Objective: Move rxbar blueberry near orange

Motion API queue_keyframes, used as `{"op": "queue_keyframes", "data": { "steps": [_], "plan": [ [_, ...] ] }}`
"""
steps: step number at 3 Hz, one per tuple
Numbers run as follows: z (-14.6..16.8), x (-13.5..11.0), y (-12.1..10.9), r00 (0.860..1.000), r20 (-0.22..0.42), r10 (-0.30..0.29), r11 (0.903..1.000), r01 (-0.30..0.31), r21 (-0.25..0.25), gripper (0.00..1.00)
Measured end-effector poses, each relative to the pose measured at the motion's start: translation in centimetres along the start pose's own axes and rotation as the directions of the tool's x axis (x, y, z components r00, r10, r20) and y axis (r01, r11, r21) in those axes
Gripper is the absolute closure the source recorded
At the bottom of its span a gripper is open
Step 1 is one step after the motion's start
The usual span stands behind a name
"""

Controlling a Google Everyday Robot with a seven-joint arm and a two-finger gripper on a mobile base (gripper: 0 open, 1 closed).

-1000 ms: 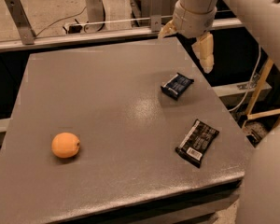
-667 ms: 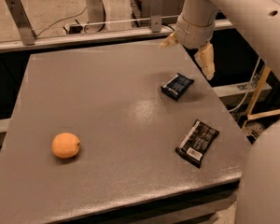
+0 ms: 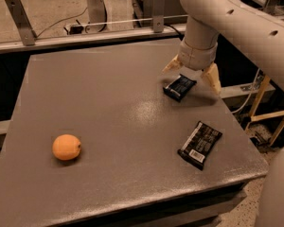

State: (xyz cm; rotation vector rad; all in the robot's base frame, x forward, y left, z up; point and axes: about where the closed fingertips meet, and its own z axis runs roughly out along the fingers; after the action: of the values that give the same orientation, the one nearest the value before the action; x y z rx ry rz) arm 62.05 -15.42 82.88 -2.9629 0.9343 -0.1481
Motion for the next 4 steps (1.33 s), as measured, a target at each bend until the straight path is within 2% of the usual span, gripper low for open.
{"op": "queue_keyframes", "data": {
  "steps": [1,2,4],
  "plan": [
    [1.6,-1.2,0.1,1.000,0.005,-0.030,0.9987,0.030,-0.040,0.17],
    [1.7,-1.7,-0.1,0.999,0.007,-0.042,0.9977,0.042,-0.054,0.48],
    [0.0,-1.6,-0.2,0.999,0.008,-0.042,0.9977,0.042,-0.053,0.95]
  ]
}}
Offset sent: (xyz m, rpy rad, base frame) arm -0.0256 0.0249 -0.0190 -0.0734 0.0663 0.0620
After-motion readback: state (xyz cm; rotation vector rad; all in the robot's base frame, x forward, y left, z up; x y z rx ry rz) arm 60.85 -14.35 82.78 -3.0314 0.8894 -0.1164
